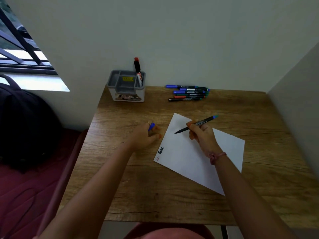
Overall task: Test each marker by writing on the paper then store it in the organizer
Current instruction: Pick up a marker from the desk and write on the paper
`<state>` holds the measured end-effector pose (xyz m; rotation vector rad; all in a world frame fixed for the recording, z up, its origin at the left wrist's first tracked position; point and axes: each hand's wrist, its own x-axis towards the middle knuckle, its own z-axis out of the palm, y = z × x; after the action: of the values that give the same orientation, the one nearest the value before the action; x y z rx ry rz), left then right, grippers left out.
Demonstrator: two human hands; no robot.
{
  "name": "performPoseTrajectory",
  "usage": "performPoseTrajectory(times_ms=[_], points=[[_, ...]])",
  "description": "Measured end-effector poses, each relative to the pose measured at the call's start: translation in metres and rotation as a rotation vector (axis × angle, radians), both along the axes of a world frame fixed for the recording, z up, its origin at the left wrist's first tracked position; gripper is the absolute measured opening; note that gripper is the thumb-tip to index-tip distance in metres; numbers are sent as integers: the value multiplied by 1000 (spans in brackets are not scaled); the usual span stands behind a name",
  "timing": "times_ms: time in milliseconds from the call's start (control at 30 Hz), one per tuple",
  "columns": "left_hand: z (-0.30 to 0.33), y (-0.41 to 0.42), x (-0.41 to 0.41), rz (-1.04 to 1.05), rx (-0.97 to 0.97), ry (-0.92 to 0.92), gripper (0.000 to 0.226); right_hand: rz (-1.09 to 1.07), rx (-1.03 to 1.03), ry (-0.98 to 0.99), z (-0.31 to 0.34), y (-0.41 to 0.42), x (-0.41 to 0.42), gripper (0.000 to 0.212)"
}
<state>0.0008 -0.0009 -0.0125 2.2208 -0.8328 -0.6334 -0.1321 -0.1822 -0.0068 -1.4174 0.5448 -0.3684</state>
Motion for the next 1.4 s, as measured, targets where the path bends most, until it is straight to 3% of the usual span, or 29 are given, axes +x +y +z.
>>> performPoseTrajectory(times_ms=[133, 267, 567, 833, 1033, 1400], points=[[-6, -8, 8, -16, 73, -105, 35, 120, -103, -5, -11, 6, 1, 25], [-10, -15, 17, -133, 71, -140, 63, 250, -139, 24, -19, 11, 0, 28], [-16, -23, 25, -252, 145, -175, 76, 404, -331, 59, -18, 10, 4, 14], [-25, -23, 31, -287, 123, -259, 69, 483, -378, 13, -17, 21, 27, 21], [-27, -22, 32, -248, 109, -223, 69, 479, -415, 1, -27, 19, 27, 3], [-28, -23, 33, -245, 117, -204, 71, 533, -507, 29, -34, 16, 29, 7]])
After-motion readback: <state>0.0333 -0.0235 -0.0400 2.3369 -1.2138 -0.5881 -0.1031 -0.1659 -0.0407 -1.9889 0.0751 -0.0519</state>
